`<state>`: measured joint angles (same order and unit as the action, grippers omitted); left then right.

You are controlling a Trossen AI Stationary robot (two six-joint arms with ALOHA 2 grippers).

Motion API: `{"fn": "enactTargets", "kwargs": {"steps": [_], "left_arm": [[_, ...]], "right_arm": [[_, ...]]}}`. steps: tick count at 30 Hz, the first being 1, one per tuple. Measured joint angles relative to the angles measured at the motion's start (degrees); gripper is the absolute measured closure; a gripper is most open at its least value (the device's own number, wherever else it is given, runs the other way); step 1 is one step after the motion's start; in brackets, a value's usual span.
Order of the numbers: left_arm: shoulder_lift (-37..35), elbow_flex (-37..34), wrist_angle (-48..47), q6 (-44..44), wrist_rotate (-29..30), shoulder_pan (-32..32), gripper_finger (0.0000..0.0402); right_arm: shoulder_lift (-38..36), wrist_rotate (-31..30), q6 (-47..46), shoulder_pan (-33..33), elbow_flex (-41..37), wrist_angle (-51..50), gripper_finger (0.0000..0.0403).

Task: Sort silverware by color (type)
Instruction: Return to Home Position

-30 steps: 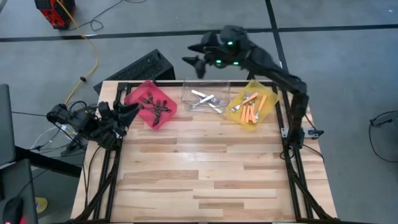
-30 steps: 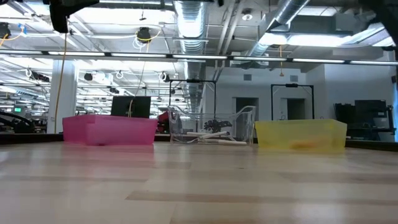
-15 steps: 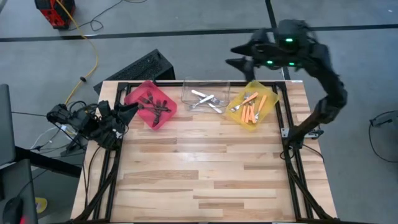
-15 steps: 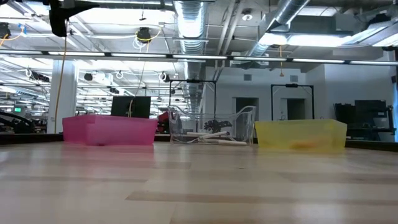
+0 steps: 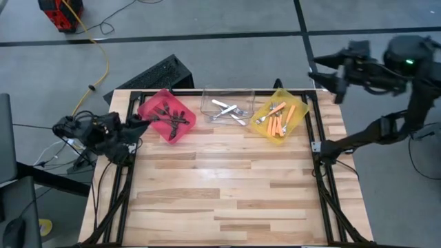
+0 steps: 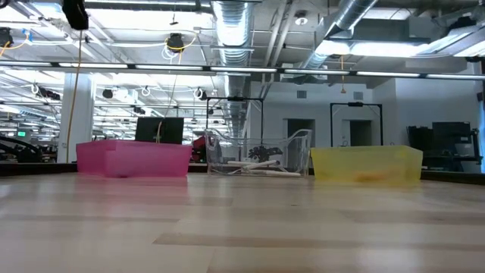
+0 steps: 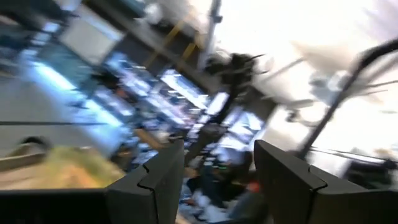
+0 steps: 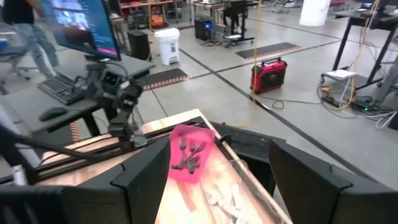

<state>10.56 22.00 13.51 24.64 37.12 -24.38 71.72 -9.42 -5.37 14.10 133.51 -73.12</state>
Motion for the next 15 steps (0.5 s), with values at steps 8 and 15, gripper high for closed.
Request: {"fn": "enactTargets", "kwargs": {"steps": [8, 15], "left_arm": [[-10.0, 0.0, 4.7, -5.9, -11.6, 0.0, 0.0223], [-9.5, 2.5, -1.2, -9.0, -10.6, 0.0, 0.0223]], "right_arm": [[-9.4, -9.0, -3.5, -7.4, -12.3, 1.6, 0.0106], [-25.5, -10.5, -6.0, -13.3, -45.8, 24.5, 0.0106]]}}
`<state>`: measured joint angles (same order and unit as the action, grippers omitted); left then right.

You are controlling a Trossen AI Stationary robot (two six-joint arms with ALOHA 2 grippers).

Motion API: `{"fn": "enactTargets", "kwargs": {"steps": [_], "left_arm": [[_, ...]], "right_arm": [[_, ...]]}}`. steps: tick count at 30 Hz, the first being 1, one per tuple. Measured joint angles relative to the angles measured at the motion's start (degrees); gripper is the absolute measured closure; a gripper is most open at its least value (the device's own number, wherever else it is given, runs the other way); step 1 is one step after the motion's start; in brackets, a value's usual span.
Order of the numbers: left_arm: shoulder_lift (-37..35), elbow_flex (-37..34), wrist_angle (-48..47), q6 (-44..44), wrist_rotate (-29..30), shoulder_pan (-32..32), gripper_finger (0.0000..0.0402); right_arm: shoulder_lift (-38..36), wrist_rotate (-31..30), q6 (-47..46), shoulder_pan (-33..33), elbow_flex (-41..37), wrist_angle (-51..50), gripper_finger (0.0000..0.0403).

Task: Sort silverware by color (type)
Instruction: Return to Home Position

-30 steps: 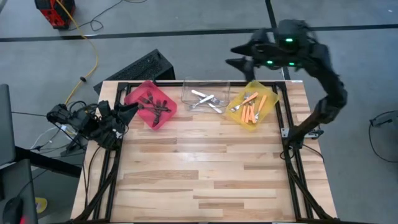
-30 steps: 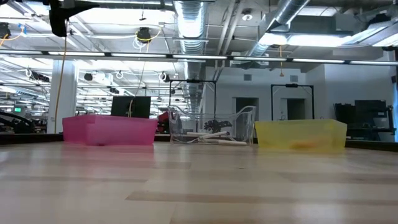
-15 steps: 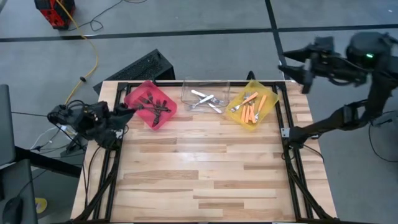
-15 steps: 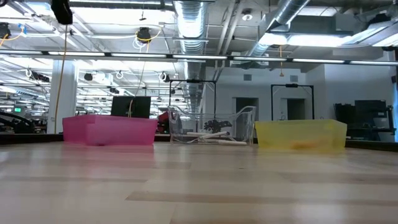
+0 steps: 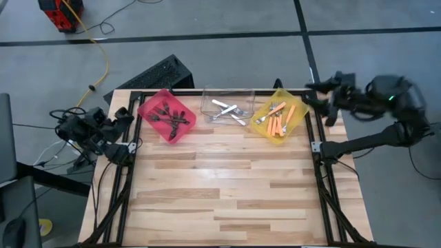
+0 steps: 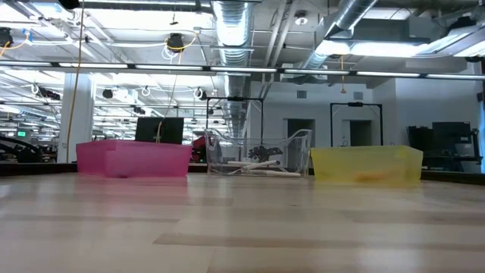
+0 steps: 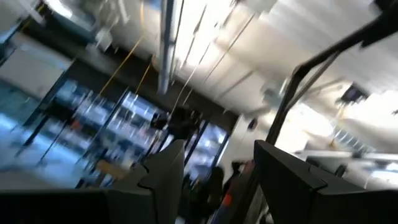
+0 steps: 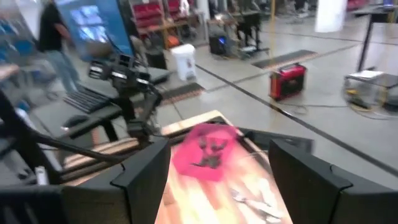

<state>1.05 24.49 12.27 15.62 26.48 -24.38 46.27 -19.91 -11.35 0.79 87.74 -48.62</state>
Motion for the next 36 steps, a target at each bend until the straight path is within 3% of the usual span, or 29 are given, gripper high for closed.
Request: {"fn": "enactTargets", "kwargs": {"steps": [5, 9, 13, 18, 27, 32, 36], "left_arm": [[-0.5, 0.3, -2.1, 1.6, -0.4, 0.0, 0.0223], [-0.5, 0.3, -3.5, 1.0, 7.5, 0.0, 0.0223], [-0.5, 0.3, -8.2, 3.3, 14.5, 0.0, 0.0223], [-0.5, 0.3, -11.3, 3.7, 10.8, 0.0, 0.0223], [-0.9, -3.3, -12.4, 3.6, 10.3, 0.0, 0.0223], [-0.8, -10.6, -7.5, 4.8, 8.1, 0.0, 0.0223], [-0.8, -15.6, -1.2, 6.5, 0.9, 0.0, 0.0223]], "right_arm": [[-15.0, -1.3, -2.9, -2.1, -23.4, 19.5, 0.0106], [-25.7, -1.5, -5.4, -3.2, -37.4, 30.2, 0.0106], [-35.5, -1.6, -7.2, -3.4, -47.3, 35.9, 0.0106], [-45.9, -2.2, -7.9, -3.4, -55.2, 37.6, 0.0106], [-43.6, -5.5, -8.7, -3.3, -61.3, 35.3, 0.0106], [-43.4, -5.6, -7.9, -3.5, -70.7, 41.4, 0.0106], [-43.5, -5.5, -6.5, -3.5, -79.3, 52.1, 0.0106]]}}
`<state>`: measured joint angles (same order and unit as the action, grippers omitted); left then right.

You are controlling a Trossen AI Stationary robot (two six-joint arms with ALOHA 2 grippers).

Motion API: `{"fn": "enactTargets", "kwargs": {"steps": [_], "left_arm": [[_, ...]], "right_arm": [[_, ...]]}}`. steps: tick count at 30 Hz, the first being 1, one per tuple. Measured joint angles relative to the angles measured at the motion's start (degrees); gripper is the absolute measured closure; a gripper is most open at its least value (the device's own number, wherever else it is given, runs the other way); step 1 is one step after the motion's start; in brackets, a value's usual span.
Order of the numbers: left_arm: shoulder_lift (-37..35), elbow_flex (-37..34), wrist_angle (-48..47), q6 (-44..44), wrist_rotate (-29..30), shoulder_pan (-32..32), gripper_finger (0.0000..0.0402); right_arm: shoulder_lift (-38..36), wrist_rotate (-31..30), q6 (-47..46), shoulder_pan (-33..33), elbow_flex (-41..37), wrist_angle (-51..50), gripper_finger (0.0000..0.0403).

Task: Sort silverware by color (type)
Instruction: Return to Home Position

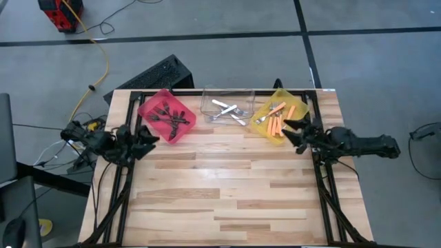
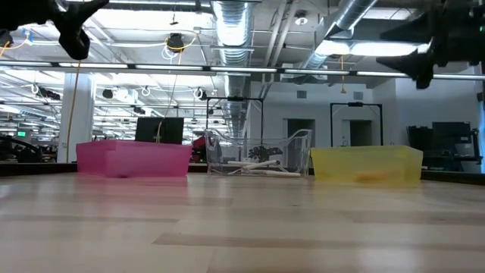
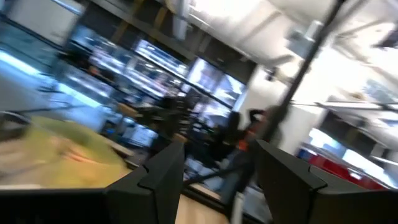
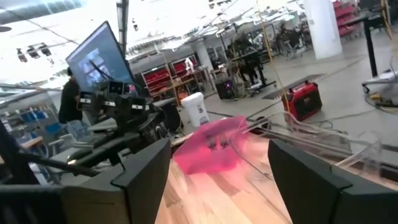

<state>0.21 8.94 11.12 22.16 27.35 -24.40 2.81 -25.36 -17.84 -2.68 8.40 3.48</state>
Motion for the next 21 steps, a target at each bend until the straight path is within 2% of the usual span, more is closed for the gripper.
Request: {"fn": "enactTargets", "kwargs": {"steps": [5, 9, 16, 21], "left_arm": [[0.0, -1.0, -0.4, -0.9, -4.6, 0.0, 0.0223], [0.0, -1.0, -3.7, -4.3, -4.4, 0.0, 0.0223], [0.0, -1.0, -8.0, -4.1, -3.4, 0.0, 0.0223], [0.0, -1.0, -7.0, -4.2, -11.4, 0.0, 0.0223]], "right_arm": [[-0.4, 0.1, 2.9, -0.8, -7.5, 9.5, 0.0106], [-0.7, 0.0, 3.1, -1.2, -7.9, 7.7, 0.0106], [-0.7, 1.3, 6.2, -2.7, -7.9, 8.8, 0.0106], [-0.7, 1.3, 6.3, -2.8, -8.0, 8.5, 0.0106]]}}
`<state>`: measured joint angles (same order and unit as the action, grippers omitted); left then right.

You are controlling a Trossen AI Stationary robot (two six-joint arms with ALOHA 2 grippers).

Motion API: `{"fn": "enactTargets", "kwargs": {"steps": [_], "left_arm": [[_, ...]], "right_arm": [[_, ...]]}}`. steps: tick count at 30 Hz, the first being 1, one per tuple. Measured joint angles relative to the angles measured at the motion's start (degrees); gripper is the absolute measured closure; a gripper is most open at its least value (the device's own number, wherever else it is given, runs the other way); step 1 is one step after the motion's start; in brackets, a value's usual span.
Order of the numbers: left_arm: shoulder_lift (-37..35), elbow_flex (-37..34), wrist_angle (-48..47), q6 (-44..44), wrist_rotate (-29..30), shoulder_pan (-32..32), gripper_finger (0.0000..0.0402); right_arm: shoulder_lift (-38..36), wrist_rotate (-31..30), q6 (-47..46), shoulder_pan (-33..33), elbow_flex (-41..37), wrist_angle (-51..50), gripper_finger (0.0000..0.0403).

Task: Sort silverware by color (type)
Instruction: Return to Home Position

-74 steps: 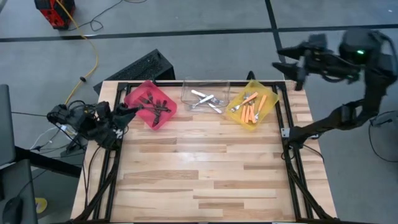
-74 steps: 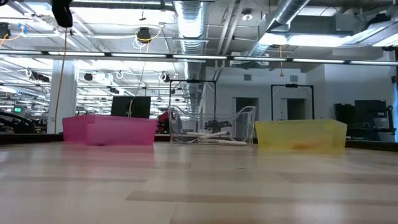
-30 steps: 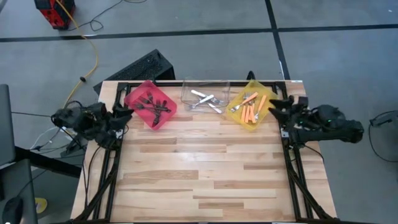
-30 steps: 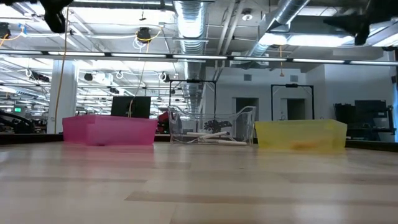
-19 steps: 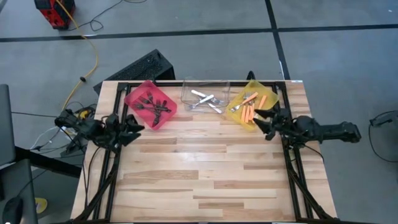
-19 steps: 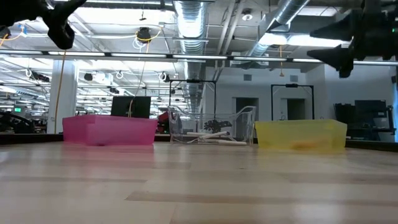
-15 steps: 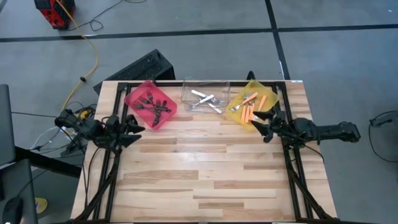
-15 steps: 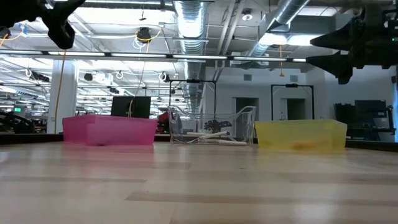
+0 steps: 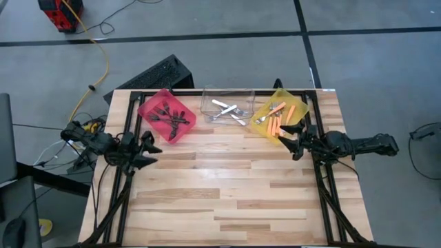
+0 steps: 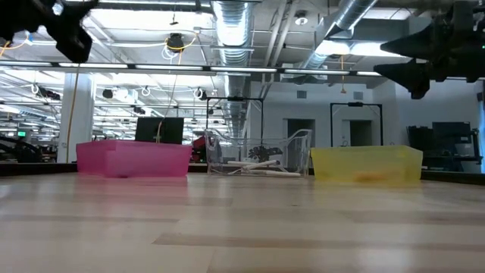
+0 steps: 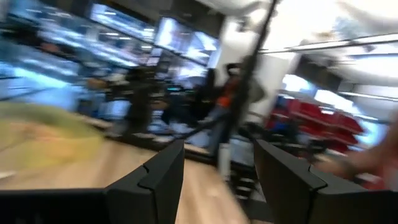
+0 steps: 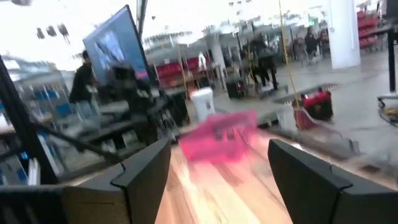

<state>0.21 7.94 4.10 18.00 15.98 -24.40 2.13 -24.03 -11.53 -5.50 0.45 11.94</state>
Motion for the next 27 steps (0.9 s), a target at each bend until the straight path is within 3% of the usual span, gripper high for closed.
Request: {"fn": "enactTargets", "kwargs": {"steps": [4, 6, 27], "left_arm": [[0.0, 0.0, -0.6, -2.1, -12.1, 0.0, 0.0223], [0.0, 0.0, -2.0, -3.6, -15.5, 0.0, 0.0223], [0.0, 0.0, -11.3, -7.0, -16.4, 0.0, 0.0223]], "right_arm": [[0.0, 0.0, -0.2, 0.0, 0.0, -5.9, 0.0106], [0.1, -0.2, -0.5, 0.0, 0.0, -7.2, 0.0106], [0.6, 3.1, 13.3, 0.0, -0.1, -7.8, 0.0106]]}}
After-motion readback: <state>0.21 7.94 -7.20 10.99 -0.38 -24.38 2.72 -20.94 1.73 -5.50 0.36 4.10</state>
